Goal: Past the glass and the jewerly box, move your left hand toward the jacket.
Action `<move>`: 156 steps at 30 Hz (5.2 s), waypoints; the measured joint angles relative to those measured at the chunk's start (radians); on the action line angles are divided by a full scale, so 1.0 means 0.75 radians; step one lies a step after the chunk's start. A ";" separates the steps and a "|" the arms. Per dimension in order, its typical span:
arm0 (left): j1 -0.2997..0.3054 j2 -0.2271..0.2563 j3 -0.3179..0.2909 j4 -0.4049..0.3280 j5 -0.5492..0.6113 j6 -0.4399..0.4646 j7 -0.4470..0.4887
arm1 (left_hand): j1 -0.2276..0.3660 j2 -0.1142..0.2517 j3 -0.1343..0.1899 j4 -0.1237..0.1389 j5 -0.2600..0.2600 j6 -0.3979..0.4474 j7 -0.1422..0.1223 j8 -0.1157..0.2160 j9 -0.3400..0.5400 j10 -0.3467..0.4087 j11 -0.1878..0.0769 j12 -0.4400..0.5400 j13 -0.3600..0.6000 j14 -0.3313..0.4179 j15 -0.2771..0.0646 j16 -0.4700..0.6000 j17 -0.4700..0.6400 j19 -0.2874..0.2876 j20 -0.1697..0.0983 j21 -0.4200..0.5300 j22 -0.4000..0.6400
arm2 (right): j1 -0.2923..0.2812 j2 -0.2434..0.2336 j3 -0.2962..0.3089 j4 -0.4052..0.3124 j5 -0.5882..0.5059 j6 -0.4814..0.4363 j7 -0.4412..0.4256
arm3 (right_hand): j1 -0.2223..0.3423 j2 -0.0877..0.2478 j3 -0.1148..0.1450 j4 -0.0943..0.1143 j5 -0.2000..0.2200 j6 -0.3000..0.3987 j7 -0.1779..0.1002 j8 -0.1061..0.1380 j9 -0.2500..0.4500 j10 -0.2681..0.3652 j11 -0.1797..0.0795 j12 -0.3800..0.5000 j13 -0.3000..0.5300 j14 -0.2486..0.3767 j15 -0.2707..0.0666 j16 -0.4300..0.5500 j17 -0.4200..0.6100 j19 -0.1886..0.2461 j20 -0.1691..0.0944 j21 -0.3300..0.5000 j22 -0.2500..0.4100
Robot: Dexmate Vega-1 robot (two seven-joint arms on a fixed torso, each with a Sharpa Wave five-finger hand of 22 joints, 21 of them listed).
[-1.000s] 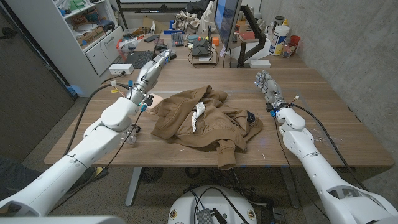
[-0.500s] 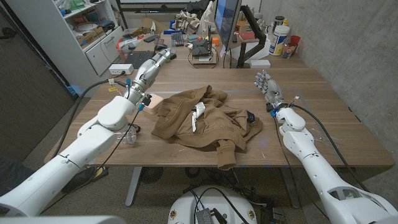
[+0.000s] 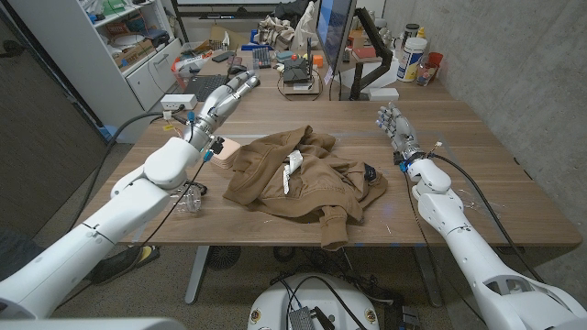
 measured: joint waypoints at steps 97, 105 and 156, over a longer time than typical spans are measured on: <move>-0.325 0.096 0.334 -0.091 0.541 0.277 -0.161 | 0.051 0.016 -0.009 -0.020 0.000 0.091 -0.033 0.021 0.007 0.031 -0.031 0.006 0.000 0.024 -0.024 -0.005 0.001 -0.010 0.010 0.000 0.007 | 0.080 0.034 0.013 0.115 -0.010 0.044 0.045 | -0.009 0.009 -0.004 -0.015 0.000 0.007 0.007 0.000 0.000 0.012 -0.012 0.000 0.000 0.019 -0.010 0.000 0.000 0.034 -0.005 -0.034 0.000; -0.334 0.095 0.356 -0.081 0.582 0.266 -0.179 | 0.051 0.016 -0.013 -0.017 0.000 0.098 -0.036 0.021 0.006 0.038 -0.038 0.006 0.000 0.031 -0.026 -0.005 0.003 -0.004 0.015 0.000 0.007 | 0.097 0.042 0.007 0.139 -0.017 0.043 0.053 | -0.009 0.009 -0.004 -0.015 0.000 0.007 0.007 0.000 0.000 0.012 -0.012 0.000 0.000 0.019 -0.010 0.000 0.000 0.034 -0.005 -0.042 0.000; -0.340 0.137 0.434 -0.114 0.923 0.279 -0.292 | 0.098 0.017 -0.024 -0.050 0.020 0.155 -0.069 0.021 0.006 0.088 -0.041 0.015 0.000 0.090 -0.029 0.000 0.000 0.095 0.057 0.022 0.006 | 0.147 0.087 0.002 0.222 -0.058 0.047 0.075 | -0.027 0.027 -0.007 -0.018 0.000 0.009 0.010 0.000 0.000 0.012 -0.012 -0.005 0.000 0.019 -0.010 -0.005 0.000 0.043 -0.005 -0.054 -0.001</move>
